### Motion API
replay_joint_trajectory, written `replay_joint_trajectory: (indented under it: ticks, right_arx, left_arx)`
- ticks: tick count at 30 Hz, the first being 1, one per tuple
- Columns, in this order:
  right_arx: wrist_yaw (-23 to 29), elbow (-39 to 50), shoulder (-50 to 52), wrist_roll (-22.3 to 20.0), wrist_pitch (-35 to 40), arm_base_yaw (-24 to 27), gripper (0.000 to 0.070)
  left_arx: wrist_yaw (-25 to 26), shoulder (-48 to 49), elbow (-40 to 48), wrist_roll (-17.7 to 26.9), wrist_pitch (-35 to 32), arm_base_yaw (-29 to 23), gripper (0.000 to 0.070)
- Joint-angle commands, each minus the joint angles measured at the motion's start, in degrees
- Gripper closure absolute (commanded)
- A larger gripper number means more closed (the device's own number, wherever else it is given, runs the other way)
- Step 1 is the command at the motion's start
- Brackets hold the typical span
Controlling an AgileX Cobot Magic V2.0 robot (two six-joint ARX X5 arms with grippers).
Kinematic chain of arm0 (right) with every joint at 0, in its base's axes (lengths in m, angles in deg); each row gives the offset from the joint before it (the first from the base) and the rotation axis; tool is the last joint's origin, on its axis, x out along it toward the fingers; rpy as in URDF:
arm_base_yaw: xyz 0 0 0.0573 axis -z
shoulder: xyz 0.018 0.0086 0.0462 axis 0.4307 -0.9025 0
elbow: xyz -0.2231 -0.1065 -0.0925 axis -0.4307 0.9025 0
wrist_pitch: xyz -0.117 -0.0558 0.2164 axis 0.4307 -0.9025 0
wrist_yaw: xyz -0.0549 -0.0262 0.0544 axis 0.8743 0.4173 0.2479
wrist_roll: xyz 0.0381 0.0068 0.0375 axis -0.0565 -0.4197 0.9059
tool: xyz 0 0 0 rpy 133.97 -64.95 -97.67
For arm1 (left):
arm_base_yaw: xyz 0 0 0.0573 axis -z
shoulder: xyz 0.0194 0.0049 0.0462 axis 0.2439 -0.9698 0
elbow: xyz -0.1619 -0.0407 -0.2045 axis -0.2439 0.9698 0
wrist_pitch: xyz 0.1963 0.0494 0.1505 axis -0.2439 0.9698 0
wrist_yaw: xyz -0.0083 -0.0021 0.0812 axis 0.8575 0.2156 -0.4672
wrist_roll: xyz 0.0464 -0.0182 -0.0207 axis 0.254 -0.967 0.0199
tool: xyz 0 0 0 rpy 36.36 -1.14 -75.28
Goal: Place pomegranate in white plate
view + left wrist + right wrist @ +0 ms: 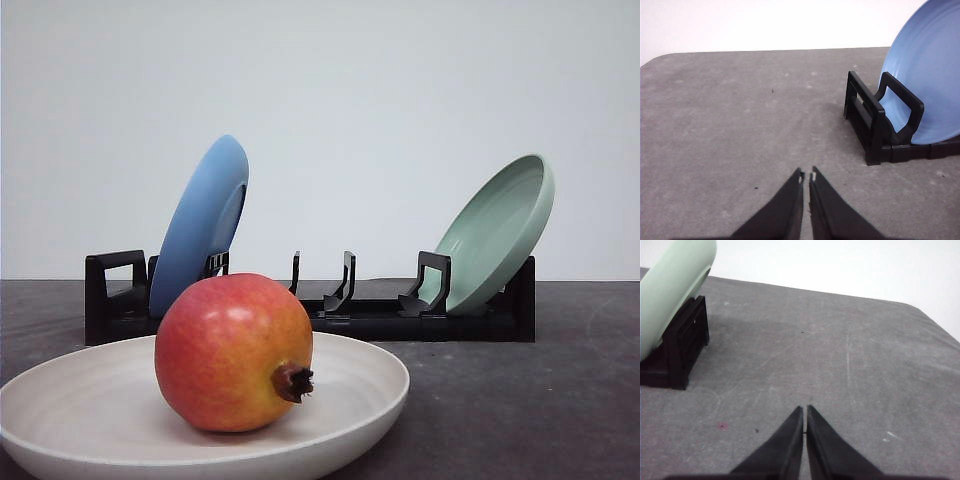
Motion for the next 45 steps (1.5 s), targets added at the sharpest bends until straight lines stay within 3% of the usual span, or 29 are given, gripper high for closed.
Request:
replay_joint_trajectory:
  ticks: [1, 45]
  right_arx:
    - [-0.04, 0.22, 0.00, -0.54, -0.44, 0.02, 0.0694]
    - [0.04, 0.17, 0.00, -0.54, 0.83, 0.02, 0.0694]
  left_arx:
    - [-0.15, 0.07, 0.63, -0.17, 0.17, -0.05, 0.0700]
    - [-0.15, 0.07, 0.63, -0.17, 0.17, -0.05, 0.0700]
